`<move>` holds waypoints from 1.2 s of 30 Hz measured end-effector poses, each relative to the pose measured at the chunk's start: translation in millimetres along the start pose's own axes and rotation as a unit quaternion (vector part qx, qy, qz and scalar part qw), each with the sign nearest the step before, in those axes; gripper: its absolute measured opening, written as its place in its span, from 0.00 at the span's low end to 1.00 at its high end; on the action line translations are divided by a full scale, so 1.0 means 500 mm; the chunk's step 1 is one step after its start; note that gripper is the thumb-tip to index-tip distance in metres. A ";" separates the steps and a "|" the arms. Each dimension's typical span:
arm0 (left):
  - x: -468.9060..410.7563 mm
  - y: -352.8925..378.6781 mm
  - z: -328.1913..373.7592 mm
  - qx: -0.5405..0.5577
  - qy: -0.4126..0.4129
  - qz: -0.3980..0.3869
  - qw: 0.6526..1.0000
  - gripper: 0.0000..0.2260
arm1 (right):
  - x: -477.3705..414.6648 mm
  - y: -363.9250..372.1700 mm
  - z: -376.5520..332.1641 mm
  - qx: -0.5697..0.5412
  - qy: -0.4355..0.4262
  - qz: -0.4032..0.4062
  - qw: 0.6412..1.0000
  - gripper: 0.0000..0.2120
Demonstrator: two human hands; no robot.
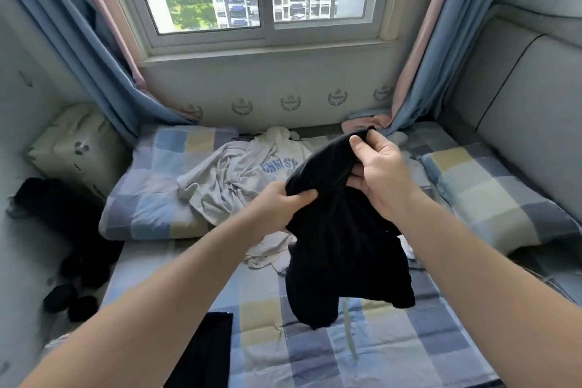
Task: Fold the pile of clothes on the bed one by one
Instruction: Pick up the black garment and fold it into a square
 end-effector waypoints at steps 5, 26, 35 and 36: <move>-0.025 -0.023 0.032 0.257 -0.025 0.099 0.961 0.04 | 0.053 -0.022 0.059 0.207 0.000 -0.107 0.972 0.41; -0.046 0.053 0.025 -0.032 0.141 -0.108 0.984 0.10 | 0.018 -0.067 -0.021 0.104 0.102 -0.283 0.948 0.24; -0.067 0.122 0.070 0.094 0.145 0.181 0.968 0.20 | 0.068 -0.201 0.160 0.367 0.072 -0.273 0.886 0.24; -0.069 0.130 0.072 0.102 0.135 0.181 0.969 0.21 | 0.077 -0.202 0.169 0.303 0.072 -0.270 0.911 0.25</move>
Point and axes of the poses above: each hand's wrist, its own x-axis away from the middle knuckle, its own y-axis out of the palm, z = x × y, the point moved 4 cm from there along -x, towards the middle knuckle, and after that the axes turned 12 degrees about x, right-handed, at the moved point
